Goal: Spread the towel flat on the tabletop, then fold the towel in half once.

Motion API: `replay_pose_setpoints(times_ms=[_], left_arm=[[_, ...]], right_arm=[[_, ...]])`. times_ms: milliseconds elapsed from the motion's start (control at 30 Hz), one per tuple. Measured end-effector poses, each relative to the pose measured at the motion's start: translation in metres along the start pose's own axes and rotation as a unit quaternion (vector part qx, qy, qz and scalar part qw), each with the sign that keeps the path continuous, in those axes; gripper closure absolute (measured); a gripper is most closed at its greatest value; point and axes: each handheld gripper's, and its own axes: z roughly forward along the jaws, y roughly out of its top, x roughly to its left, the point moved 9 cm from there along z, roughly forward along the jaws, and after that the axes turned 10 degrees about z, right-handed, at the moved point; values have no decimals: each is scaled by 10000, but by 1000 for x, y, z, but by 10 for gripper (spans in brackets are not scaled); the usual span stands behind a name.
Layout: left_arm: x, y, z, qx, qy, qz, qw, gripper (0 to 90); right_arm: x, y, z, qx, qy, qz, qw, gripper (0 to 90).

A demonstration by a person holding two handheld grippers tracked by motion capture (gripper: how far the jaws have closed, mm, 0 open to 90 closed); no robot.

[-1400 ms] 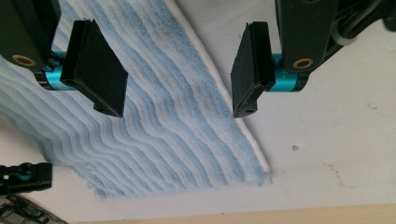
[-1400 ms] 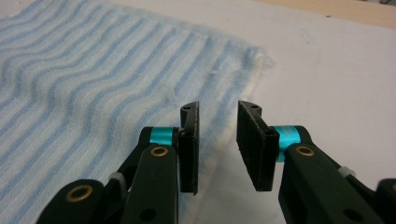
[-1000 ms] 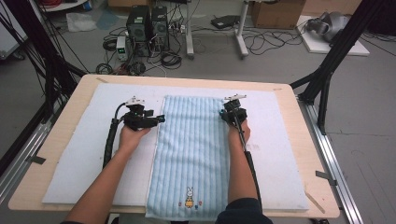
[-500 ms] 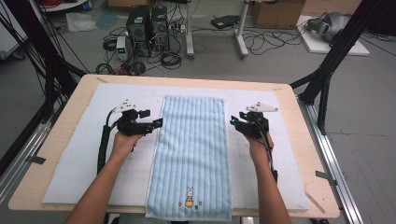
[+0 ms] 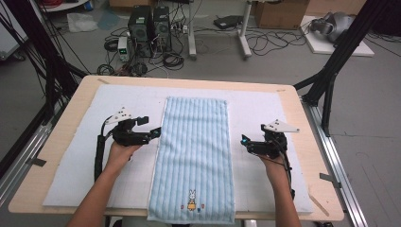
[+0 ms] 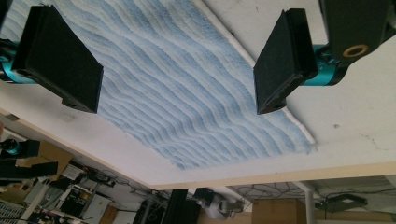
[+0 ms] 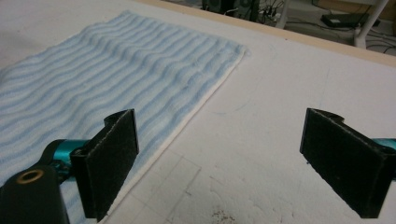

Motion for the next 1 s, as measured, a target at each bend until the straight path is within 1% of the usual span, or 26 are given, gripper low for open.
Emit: replay_pose_setpoints(times_ms=[33, 67, 167, 233, 333, 367, 433, 500, 567, 633, 667, 767, 833, 900, 933, 1000], left_arm=[[0, 1, -2, -69, 8, 15, 10000, 162], [1, 2, -3, -129, 39, -26, 9999, 163], [2, 2, -6, -112, 80, -63, 9999, 163], [2, 2, -7, -92, 93, -45, 9999, 164], [3, 4, -6, -145, 102, -66, 9998, 164], [4, 4, -6, -158, 97, -103, 9998, 164], [5, 3, -5, -144, 135, -108, 9997, 164], [6, 4, -5, -159, 210, -102, 9996, 164], [10, 6, -5, -173, 271, -168, 9993, 164], [14, 6, -4, -104, 275, -229, 9993, 164], [16, 6, -3, -49, 286, -229, 9993, 164], [24, 7, 3, 80, 297, -330, 9990, 165], [31, 6, 8, 245, 419, -322, 9983, 182], [38, 4, 15, 393, 498, -295, 9976, 215], [40, 2, 18, 457, 514, -305, 9972, 218], [46, -2, 26, 538, 591, -447, 9958, 225]], right_arm=[[1, 1, 0, -16, 22, 0, 10000, 108], [2, 1, -1, -18, 34, -3, 10000, 108], [1, 0, -1, 31, 10, 26, 10000, 108], [1, -1, -2, 44, 32, 64, 10000, 108], [3, 0, -3, 20, 81, 47, 10000, 108], [3, 0, -3, 18, 81, 45, 10000, 108], [3, 0, -2, 33, 77, 40, 10000, 108], [5, -1, -1, 72, 125, 98, 9998, 108], [5, -1, 0, 78, 141, 90, 9998, 108], [6, 0, 1, 84, 169, 152, 9997, 109], [6, 0, 2, 80, 180, 194, 9996, 109], [4, 0, 4, 121, 163, 252, 9995, 110], [4, 0, 6, 134, 166, 271, 9994, 111], [4, -1, 6, 159, 173, 309, 9992, 111], [4, -1, 7, 170, 182, 295, 9993, 111], [4, -2, 8, 198, 188, 294, 9992, 111]])
